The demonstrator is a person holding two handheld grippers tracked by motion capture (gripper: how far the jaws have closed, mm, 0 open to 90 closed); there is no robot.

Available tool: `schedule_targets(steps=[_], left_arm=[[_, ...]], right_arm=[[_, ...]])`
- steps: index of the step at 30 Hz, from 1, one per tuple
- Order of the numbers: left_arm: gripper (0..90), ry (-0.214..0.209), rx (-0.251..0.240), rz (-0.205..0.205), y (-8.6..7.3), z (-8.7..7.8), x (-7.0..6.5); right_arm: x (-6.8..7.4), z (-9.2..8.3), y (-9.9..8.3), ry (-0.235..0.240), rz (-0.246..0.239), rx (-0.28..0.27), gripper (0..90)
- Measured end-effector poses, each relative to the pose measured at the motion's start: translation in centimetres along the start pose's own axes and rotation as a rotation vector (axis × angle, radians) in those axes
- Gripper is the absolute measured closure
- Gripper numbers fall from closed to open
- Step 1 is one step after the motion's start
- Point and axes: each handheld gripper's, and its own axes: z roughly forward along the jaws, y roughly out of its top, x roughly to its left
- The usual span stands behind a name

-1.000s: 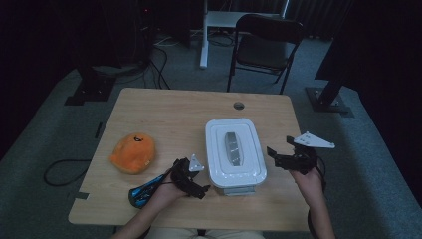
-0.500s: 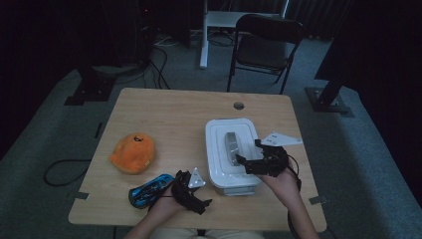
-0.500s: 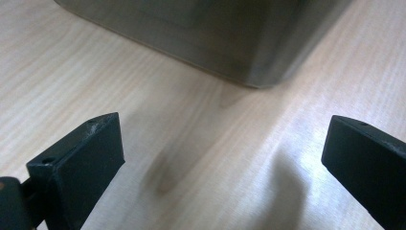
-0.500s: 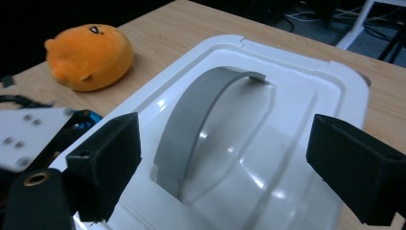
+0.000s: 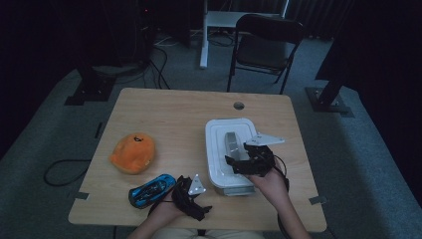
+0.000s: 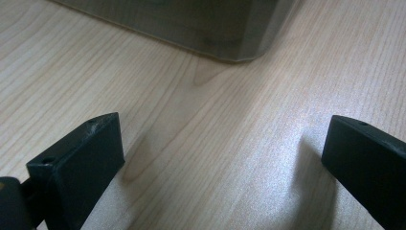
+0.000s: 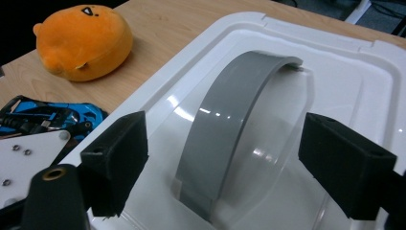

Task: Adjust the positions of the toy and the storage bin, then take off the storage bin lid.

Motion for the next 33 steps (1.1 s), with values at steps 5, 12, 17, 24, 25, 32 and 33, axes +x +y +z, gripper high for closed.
schedule_targets(steps=[5,12,17,24,25,32,33], left_arm=[[1.3,-0.011,-0.02,-0.011,-0.2,0.1,0.2],[1.3,-0.009,-0.022,-0.014,-0.2,0.1,0.2],[1.3,-0.008,-0.022,-0.015,-0.3,0.1,0.2],[1.3,-0.002,-0.023,-0.02,-0.3,0.1,0.1],[1.3,-0.002,-0.023,-0.02,-0.3,0.1,0.1],[1.3,0.0,-0.024,-0.022,-0.3,0.1,0.1],[1.3,0.0,-0.024,-0.023,-0.3,0.1,0.1]], right_arm=[[0.2,0.1,0.0,0.01,-0.004,0.014,20.4],[1.0,0.6,0.1,0.035,-0.03,0.048,24.4],[1.4,0.9,0.0,0.019,-0.051,0.059,32.3],[1.6,0.8,-0.2,0.0,-0.036,0.055,47.2],[1.6,0.7,-0.2,-0.009,-0.033,0.054,49.4],[1.4,0.4,-0.4,-0.056,-0.044,0.043,57.5],[1.4,0.4,-0.4,-0.051,-0.04,0.04,59.8]])
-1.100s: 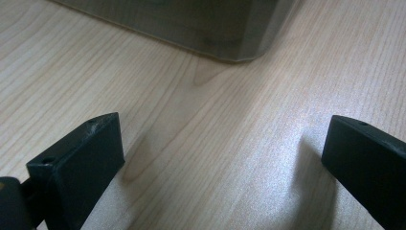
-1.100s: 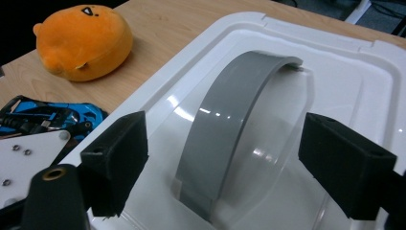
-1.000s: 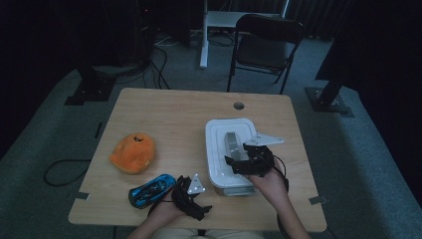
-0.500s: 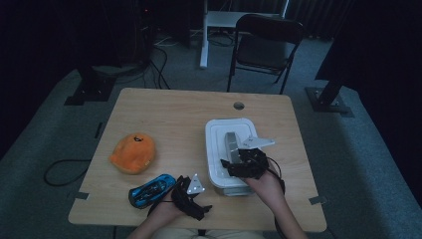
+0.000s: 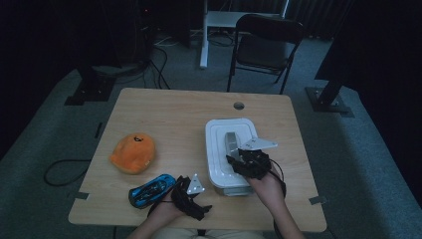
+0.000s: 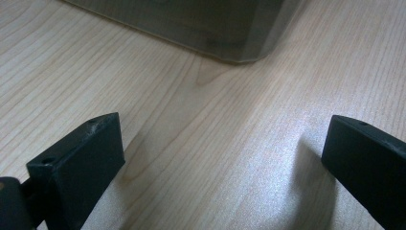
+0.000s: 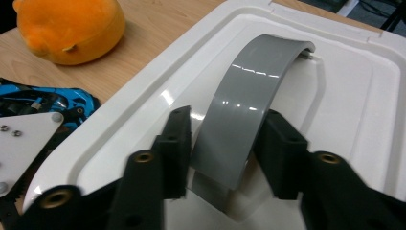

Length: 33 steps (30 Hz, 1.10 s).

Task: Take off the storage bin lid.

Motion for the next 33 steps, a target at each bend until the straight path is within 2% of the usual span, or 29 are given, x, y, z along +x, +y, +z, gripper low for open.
schedule_targets(steps=[9,19,25,33], left_arm=[[1.3,0.0,0.0,-0.003,0.0,0.0,0.0],[1.3,0.002,0.0,-0.003,0.0,0.0,0.0],[1.3,0.003,0.0,-0.003,0.0,0.0,0.0],[1.3,0.002,-0.001,-0.004,0.0,0.0,0.0]], right_arm=[[-0.2,-0.1,-0.1,0.033,0.049,-0.013,63.5],[-0.2,-0.9,0.5,0.066,0.053,-0.049,65.7],[-0.8,-1.8,1.4,0.051,0.055,-0.09,65.8],[-2.5,-3.2,2.4,0.009,0.075,-0.137,65.9]])
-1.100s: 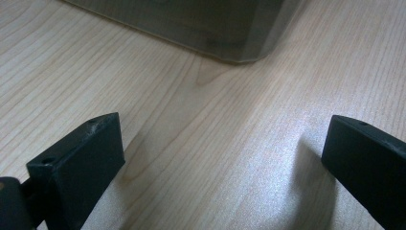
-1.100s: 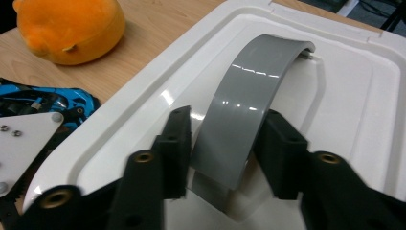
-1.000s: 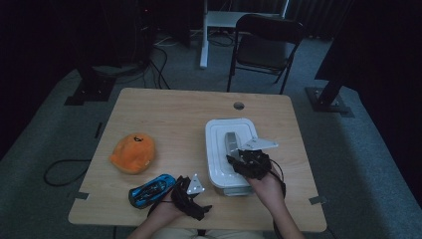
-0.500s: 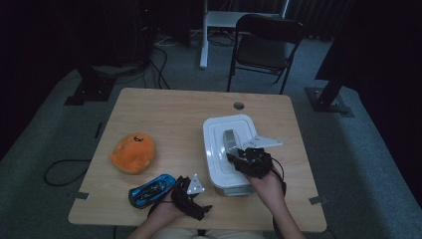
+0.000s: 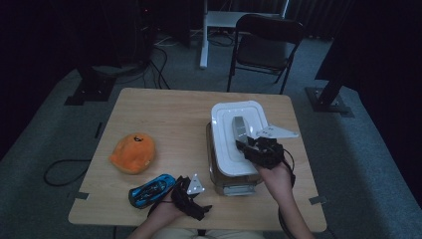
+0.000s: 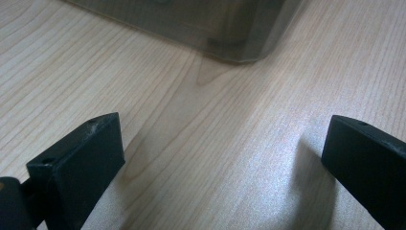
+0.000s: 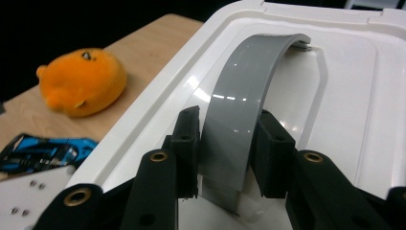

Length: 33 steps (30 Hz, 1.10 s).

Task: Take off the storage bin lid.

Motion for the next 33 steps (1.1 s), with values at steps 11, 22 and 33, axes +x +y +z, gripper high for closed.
schedule_targets(steps=[11,22,33], left_arm=[[1.3,0.0,0.001,-0.001,0.0,0.0,0.0],[1.3,0.001,0.0,-0.002,0.0,0.0,0.0],[1.3,0.004,0.001,0.0,0.0,0.0,0.0]], right_arm=[[-3.0,-2.3,1.5,-0.078,0.019,-0.067,66.3],[-6.7,-3.4,0.7,-0.175,0.059,-0.082,66.6],[-10.3,-4.3,-1.3,-0.266,0.112,-0.071,66.7]])
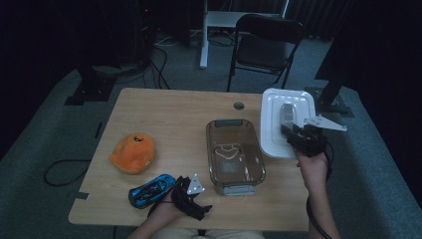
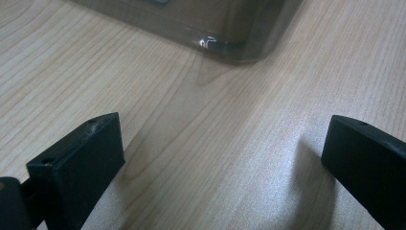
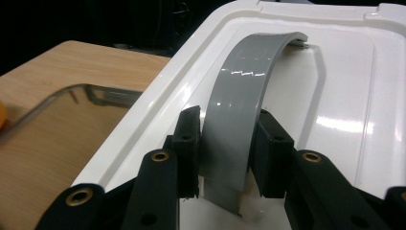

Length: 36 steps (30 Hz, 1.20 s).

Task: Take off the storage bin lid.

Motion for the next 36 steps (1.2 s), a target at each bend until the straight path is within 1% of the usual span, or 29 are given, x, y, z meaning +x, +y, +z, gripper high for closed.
schedule_targets(steps=[3,7,9,11,13,14,16,18,22,26,31,36], left_arm=[[1.3,0.0,0.0,0.0,0.0,0.0,0.0],[1.3,0.001,-0.002,-0.002,0.0,0.0,0.0],[1.3,0.002,0.001,0.001,0.0,0.0,0.0],[1.3,0.001,0.002,0.0,0.0,0.0,0.0],[1.3,0.001,0.002,0.0,0.0,0.0,0.0],[1.3,0.001,0.003,-0.001,0.0,0.0,0.0],[1.3,0.001,0.003,-0.001,0.0,0.0,0.0],[1.3,0.0,0.003,-0.001,0.0,0.0,0.0],[1.3,0.001,0.002,0.0,0.0,0.0,0.0],[1.3,0.001,0.003,0.0,0.0,0.0,0.0],[1.3,0.001,0.002,-0.001,0.0,0.0,0.0],[1.3,0.001,0.002,-0.001,0.0,0.0,0.0]], right_arm=[[-0.9,0.1,-0.7,-0.024,0.013,0.008,66.8],[-1.9,0.7,-1.6,-0.042,0.026,0.027,66.9],[-2.2,0.9,-1.9,-0.049,0.029,0.033,66.8],[-3.0,1.7,-3.0,-0.056,0.044,0.046,66.8],[-3.3,2.1,-3.6,-0.052,0.046,0.045,67.0],[-3.5,2.5,-3.9,-0.056,0.049,0.053,66.9],[-3.6,2.8,-4.2,-0.055,0.051,0.06,66.9],[-4.0,3.7,-5.1,-0.06,0.057,0.073,66.9],[-4.6,4.8,-6.2,-0.07,0.076,0.091,66.9],[-4.9,6.0,-7.3,-0.075,0.087,0.126,66.9],[-5.2,7.4,-8.4,-0.073,0.09,0.148,66.9],[-5.5,8.5,-9.2,-0.063,0.105,0.164,66.9]])
